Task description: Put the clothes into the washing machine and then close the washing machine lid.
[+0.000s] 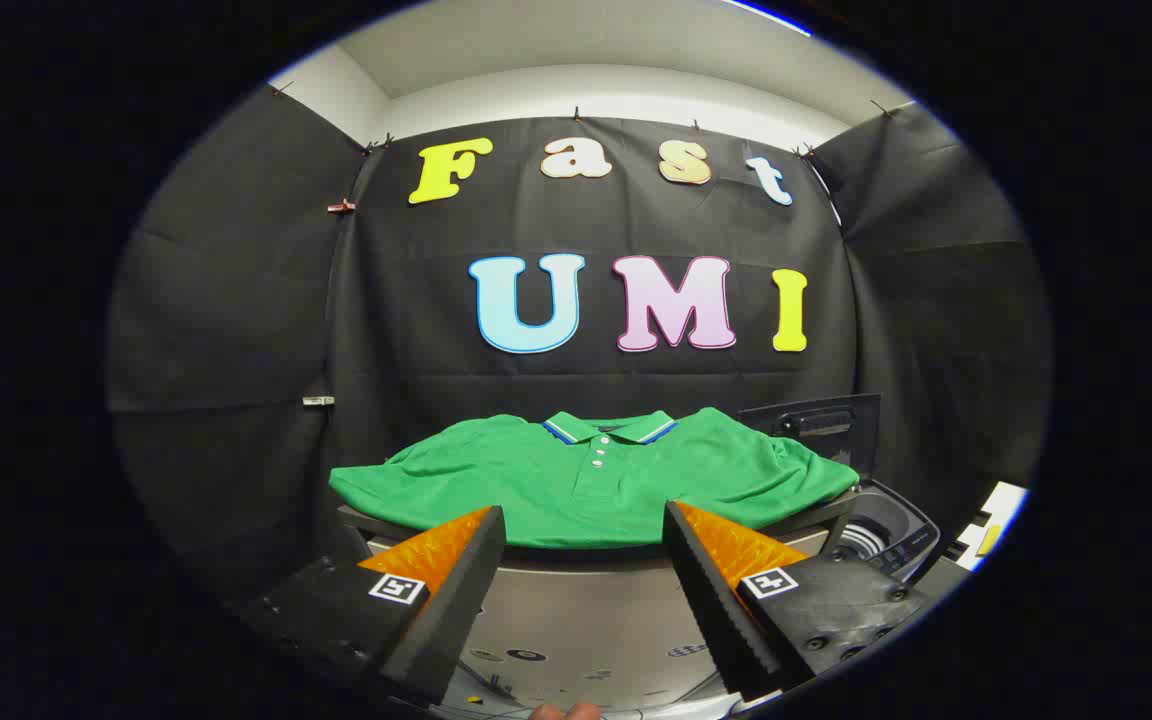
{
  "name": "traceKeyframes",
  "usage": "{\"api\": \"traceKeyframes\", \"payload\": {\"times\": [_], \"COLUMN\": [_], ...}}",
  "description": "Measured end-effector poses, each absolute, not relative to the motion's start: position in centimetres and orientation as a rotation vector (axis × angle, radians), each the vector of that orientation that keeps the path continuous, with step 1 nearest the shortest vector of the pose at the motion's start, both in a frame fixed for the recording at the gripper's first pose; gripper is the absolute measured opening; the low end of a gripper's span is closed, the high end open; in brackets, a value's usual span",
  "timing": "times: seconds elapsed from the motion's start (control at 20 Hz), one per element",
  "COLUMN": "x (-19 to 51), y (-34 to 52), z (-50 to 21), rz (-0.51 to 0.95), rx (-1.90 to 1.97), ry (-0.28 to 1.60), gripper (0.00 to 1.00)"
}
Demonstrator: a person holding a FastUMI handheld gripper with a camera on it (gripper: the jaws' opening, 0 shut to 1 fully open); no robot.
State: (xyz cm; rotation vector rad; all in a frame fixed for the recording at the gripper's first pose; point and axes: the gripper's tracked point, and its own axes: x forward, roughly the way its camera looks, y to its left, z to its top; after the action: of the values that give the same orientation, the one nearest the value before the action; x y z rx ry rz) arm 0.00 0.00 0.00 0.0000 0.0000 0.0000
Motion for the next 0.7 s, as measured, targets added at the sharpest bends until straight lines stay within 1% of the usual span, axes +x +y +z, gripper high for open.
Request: {"api": "traceKeyframes", "payload": {"times": [0.7], "x": [-0.01], "y": [-0.21], "z": [-0.3], "rz": [-0.03], "rx": [0.006], "ry": [0.011], "gripper": [0.99]}}
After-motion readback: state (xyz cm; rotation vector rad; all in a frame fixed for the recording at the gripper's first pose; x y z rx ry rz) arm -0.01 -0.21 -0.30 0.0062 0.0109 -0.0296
